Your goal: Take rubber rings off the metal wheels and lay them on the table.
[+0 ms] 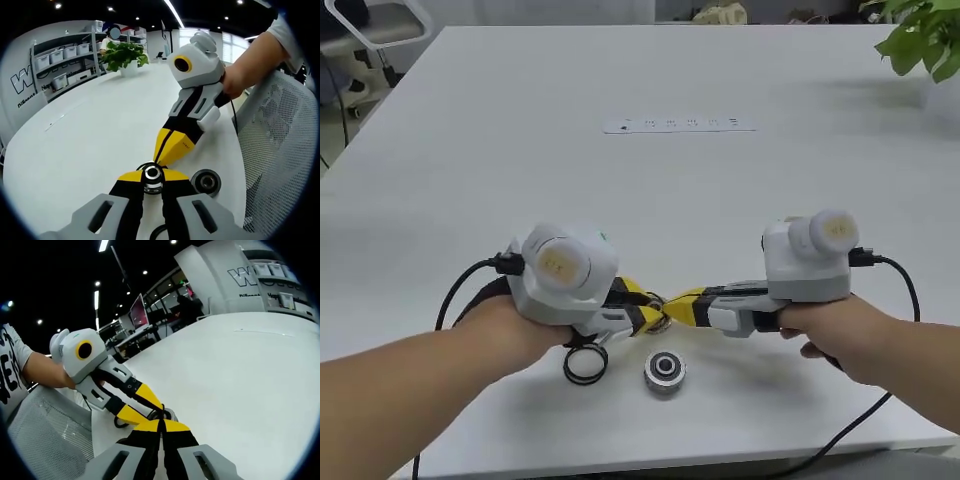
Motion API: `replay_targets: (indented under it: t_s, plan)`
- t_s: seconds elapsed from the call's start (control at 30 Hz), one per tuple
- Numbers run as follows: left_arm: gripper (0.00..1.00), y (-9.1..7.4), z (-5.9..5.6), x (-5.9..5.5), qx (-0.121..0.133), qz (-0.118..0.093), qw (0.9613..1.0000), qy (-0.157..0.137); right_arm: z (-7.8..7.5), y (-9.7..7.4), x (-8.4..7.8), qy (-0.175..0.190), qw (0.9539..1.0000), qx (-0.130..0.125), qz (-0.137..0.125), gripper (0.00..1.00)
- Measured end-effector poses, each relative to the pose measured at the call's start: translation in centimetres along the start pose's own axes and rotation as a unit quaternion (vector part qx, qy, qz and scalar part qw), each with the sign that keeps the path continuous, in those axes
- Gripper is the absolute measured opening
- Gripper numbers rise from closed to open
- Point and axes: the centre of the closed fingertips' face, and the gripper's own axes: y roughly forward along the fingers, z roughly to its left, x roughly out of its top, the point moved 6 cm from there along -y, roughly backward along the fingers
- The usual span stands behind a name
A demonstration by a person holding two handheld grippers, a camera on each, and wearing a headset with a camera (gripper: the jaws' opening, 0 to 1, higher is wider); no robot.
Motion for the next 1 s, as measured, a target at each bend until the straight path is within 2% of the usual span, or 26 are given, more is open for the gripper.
replay_targets:
  t_s: [0.57,0.77,1.0]
  plan:
    - [0.09,0.01,0.09,0.1,-0.006,0.005,0.9999,0.013,-0.13,-0.09,-0.13,0.001,1.0,-0.003,0.001,0.0]
    - [0.11,-0.1,0.28,-0.01,-0.007,0.004,1.0,-0.001,-0.05,-0.11,-0.09,0.003,1.0,-0.003,0.001,0.0]
    - [0.12,-0.36,0.19,-0.15,-0.01,0.007,0.9999,-0.001,0.09,-0.16,-0.05,0.006,1.0,-0.002,0.0,0.0]
